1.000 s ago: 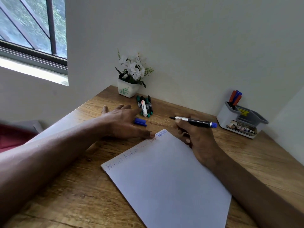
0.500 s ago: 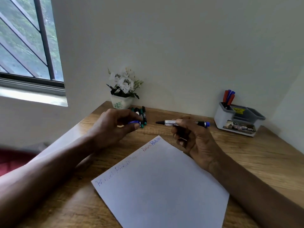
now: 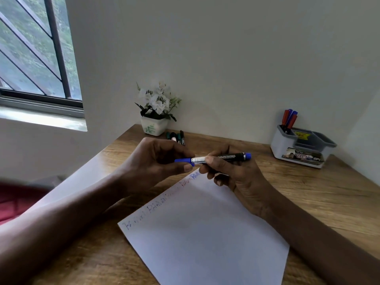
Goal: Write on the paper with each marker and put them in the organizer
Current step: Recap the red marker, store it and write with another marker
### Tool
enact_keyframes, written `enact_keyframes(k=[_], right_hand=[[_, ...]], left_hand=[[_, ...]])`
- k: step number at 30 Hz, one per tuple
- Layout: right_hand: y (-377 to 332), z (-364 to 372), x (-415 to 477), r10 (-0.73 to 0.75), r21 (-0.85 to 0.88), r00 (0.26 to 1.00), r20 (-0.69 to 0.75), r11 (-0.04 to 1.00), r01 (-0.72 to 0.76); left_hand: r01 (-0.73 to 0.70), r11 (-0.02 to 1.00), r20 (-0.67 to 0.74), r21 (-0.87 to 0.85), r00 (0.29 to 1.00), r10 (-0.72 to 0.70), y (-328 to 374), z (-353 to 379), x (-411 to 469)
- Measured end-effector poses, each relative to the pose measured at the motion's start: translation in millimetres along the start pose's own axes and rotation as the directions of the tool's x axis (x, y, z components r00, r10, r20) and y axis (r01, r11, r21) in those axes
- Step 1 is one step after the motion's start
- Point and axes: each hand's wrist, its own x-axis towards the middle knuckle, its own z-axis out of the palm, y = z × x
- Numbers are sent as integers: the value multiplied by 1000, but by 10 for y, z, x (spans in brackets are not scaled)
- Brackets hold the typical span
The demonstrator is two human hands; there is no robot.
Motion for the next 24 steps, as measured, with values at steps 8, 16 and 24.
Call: enact_keyframes(k=[8, 16, 24], right_hand=[[-3, 58, -4, -7, 16, 1000, -13, 1000, 7], [17, 101, -26, 38, 94, 999, 38, 995, -41], [-88, -75, 91, -74, 128, 974, -216, 986, 103]], left_hand=[[115, 972, -24, -206, 992, -122, -17, 0, 0], [151, 973, 19, -175, 988, -150, 52, 13, 2], [296, 658, 7, 693, 909, -416, -34, -234, 20]])
